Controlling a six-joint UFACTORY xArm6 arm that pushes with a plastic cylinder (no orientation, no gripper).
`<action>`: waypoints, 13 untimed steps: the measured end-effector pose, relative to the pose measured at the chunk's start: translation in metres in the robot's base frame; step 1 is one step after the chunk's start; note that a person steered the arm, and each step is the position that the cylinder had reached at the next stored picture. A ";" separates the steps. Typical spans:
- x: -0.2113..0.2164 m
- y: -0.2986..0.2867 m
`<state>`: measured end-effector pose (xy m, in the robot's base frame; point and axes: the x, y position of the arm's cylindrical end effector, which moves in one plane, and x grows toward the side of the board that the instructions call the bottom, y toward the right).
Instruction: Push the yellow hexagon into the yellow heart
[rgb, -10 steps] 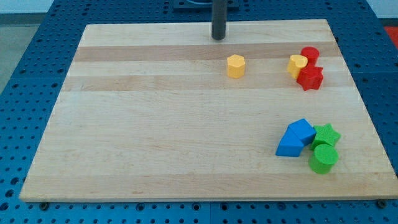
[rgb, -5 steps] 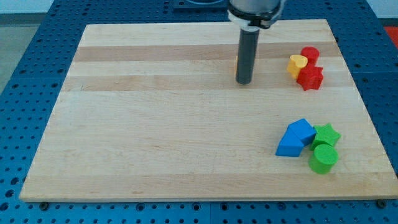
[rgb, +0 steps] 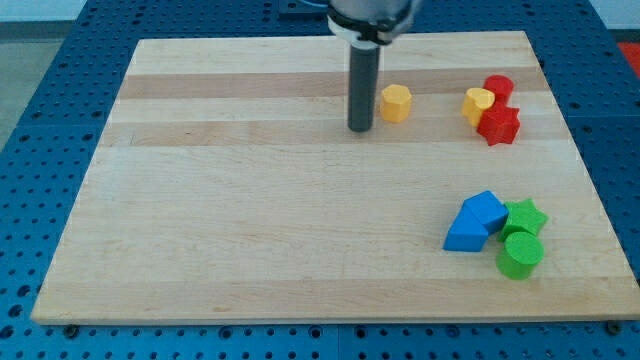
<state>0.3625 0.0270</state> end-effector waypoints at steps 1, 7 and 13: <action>-0.050 0.003; -0.067 0.002; -0.030 0.028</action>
<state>0.3320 0.0555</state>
